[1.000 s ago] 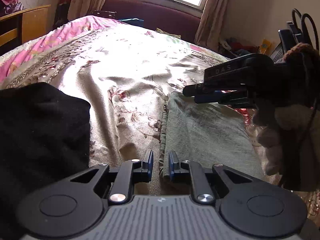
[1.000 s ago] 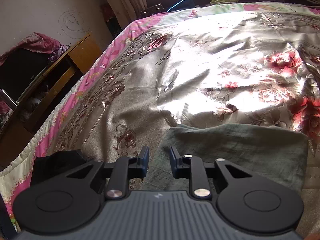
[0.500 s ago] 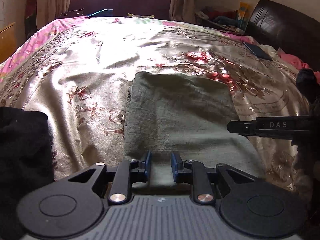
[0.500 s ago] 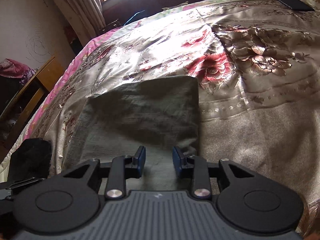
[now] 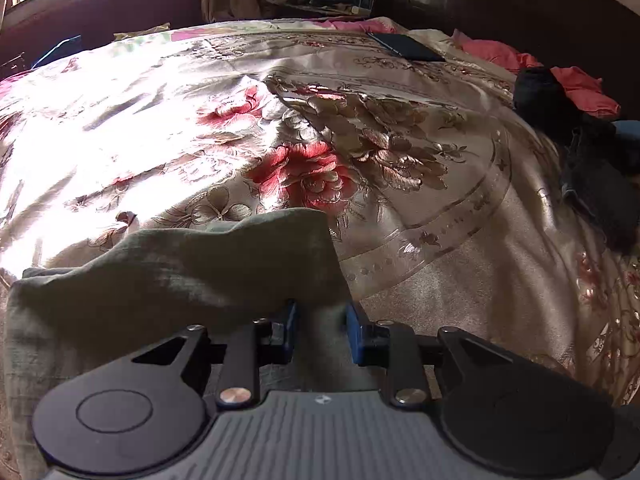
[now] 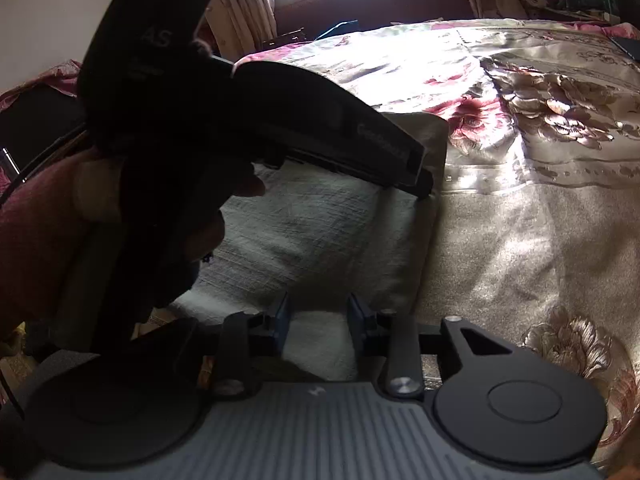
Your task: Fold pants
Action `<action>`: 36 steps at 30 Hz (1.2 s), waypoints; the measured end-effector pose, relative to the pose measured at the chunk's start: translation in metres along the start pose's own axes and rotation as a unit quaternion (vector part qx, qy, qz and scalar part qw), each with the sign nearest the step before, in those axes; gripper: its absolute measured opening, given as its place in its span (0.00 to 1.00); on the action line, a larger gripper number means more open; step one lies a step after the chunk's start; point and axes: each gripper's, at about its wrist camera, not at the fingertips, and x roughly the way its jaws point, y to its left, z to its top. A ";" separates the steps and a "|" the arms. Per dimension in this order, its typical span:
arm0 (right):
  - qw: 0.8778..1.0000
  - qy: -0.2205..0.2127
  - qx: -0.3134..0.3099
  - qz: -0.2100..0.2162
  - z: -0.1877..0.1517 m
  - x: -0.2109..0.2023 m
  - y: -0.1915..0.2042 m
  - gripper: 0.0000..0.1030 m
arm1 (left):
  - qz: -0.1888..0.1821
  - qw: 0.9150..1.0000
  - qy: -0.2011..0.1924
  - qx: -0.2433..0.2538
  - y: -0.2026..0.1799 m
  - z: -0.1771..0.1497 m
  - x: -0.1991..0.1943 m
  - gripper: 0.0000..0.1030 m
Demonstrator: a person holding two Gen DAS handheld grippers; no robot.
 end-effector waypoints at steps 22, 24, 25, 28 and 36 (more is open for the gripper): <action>0.999 -0.003 -0.049 -0.017 -0.002 -0.004 0.011 0.35 | 0.164 0.983 -0.010 -0.083 0.054 -0.107 -0.122 0.47; 0.999 -0.019 -0.045 -0.021 -0.002 -0.012 0.015 0.36 | 0.164 0.981 -0.029 -0.100 0.053 -0.108 -0.137 0.47; 0.998 -0.028 -0.044 -0.019 -0.002 -0.017 0.016 0.36 | 0.160 0.981 -0.040 -0.101 0.051 -0.109 -0.144 0.47; 0.997 -0.052 -0.050 -0.010 -0.003 -0.027 0.025 0.36 | 0.146 0.984 -0.042 -0.098 0.043 -0.118 -0.153 0.48; 0.997 -0.018 -0.077 -0.002 -0.011 -0.012 0.040 0.38 | 0.151 0.979 -0.004 -0.135 0.046 -0.130 -0.139 0.50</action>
